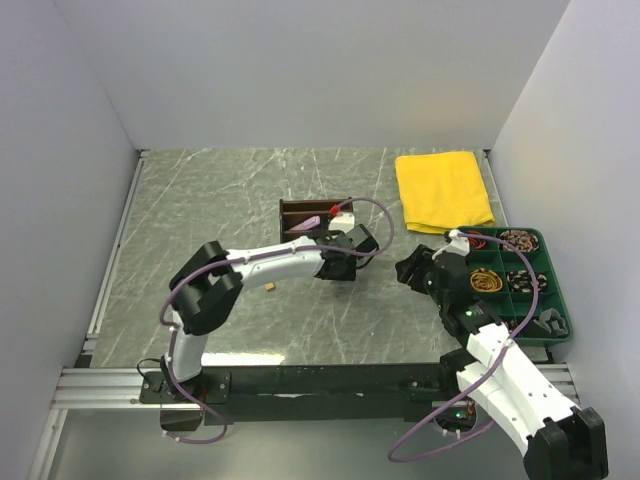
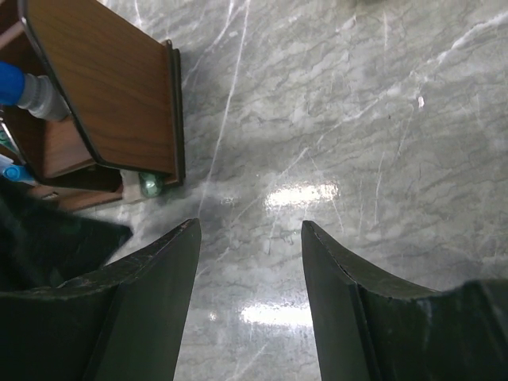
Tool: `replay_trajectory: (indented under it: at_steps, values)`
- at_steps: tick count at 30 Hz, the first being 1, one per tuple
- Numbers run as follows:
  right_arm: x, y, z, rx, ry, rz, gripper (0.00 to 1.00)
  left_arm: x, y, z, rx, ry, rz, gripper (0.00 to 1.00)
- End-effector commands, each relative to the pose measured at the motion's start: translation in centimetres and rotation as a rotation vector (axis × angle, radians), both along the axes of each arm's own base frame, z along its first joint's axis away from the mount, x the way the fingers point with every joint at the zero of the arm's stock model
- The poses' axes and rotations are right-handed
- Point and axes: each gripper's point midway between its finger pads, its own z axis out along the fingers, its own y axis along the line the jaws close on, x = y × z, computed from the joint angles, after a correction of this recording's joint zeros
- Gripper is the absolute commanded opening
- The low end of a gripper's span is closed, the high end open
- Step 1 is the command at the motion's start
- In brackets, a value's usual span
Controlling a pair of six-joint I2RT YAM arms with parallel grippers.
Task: Sort the stationery into containers
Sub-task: Place the stationery in the storage box, then pick up the stationery from the center of the board.
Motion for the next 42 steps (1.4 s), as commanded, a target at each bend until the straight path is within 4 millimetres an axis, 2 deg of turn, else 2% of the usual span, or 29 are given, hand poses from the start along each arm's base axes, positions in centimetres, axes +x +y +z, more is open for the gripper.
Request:
replay_trajectory:
  at_steps: [1, 2, 4, 5, 7, 8, 9, 10, 11, 12, 13, 14, 16, 17, 20, 22, 28, 35, 42]
  values:
    - [0.3, -0.3, 1.1, 0.021, -0.04, -0.021, 0.61, -2.1, 0.3, 4.7, -0.041, -0.044, -0.086, 0.57]
    - [0.3, -0.4, 1.2, 0.022, -0.043, -0.022, 0.61, -2.8, 0.1, 4.8, -0.056, -0.024, -0.124, 0.63]
    - [0.3, -0.6, 1.3, 0.014, -0.05, -0.025, 0.61, -4.0, 0.9, 5.4, -0.057, -0.016, -0.194, 0.66]
    - [0.4, -0.6, 1.4, 0.009, -0.052, -0.024, 0.61, -4.5, 1.1, 5.4, -0.061, -0.01, -0.216, 0.73]
    - [0.5, -0.9, 1.3, -0.009, -0.053, -0.03, 0.61, -5.6, 2.5, 5.9, -0.066, -0.009, -0.264, 0.81]
    - [0.6, -1.0, 1.3, -0.014, -0.049, -0.03, 0.61, -6.1, 3.9, 5.1, -0.031, -0.002, -0.263, 0.84]
    - [0.6, -1.0, 1.3, -0.018, -0.046, -0.032, 0.61, -5.8, 5.1, 5.9, -0.017, -0.041, -0.249, 0.86]
    - [0.6, -1.1, 1.1, -0.022, -0.041, -0.03, 0.61, -5.8, 6.0, 5.8, 0.003, -0.048, -0.249, 0.87]
    - [0.6, -1.2, 0.9, -0.023, -0.035, -0.033, 0.61, -5.9, 7.3, 5.1, 0.025, -0.033, -0.235, 0.86]
    - [0.7, -1.4, 0.9, -0.026, -0.03, -0.04, 0.61, -4.9, 8.9, 5.3, 0.017, -0.031, -0.19, 0.86]
    - [0.7, -1.9, 0.3, -0.031, -0.003, -0.057, 0.61, -4.8, 9.9, 4.8, 0.018, 0.0, -0.173, 0.82]
    - [0.8, -2.3, 0.3, -0.034, 0.004, -0.071, 0.61, -3.8, 12.2, 3.9, 0.03, 0.034, -0.112, 0.79]
    - [0.8, -2.8, -0.3, -0.037, 0.036, -0.094, 0.61, -3.7, 13.9, 3.3, 0.029, 0.08, -0.093, 0.71]
    - [0.8, -2.9, -0.3, -0.03, 0.041, -0.094, 0.61, -3.3, 15.4, 2.9, 0.043, 0.093, -0.052, 0.7]
    - [0.9, -3.1, -0.6, -0.029, 0.059, -0.102, 0.61, -2.8, 17.2, 2.8, 0.042, 0.102, 0.035, 0.62]
    - [0.9, -3.3, -0.8, -0.027, 0.069, -0.108, 0.61, -2.5, 17.9, 3.1, 0.038, 0.091, 0.085, 0.56]
    - [1.0, -3.6, -1.4, -0.02, 0.091, -0.122, 0.61, -2.6, 18.9, 1.4, -0.014, 0.163, 0.207, 0.44]
    - [1.2, -3.8, -1.6, -0.02, 0.1, -0.126, 0.61, -3.0, 18.3, -1.4, -0.07, 0.245, 0.281, 0.47]
    - [1.1, -3.7, -1.9, -0.012, 0.099, -0.123, 0.61, -1.4, 16.8, -1.7, -0.085, 0.257, 0.309, 0.48]
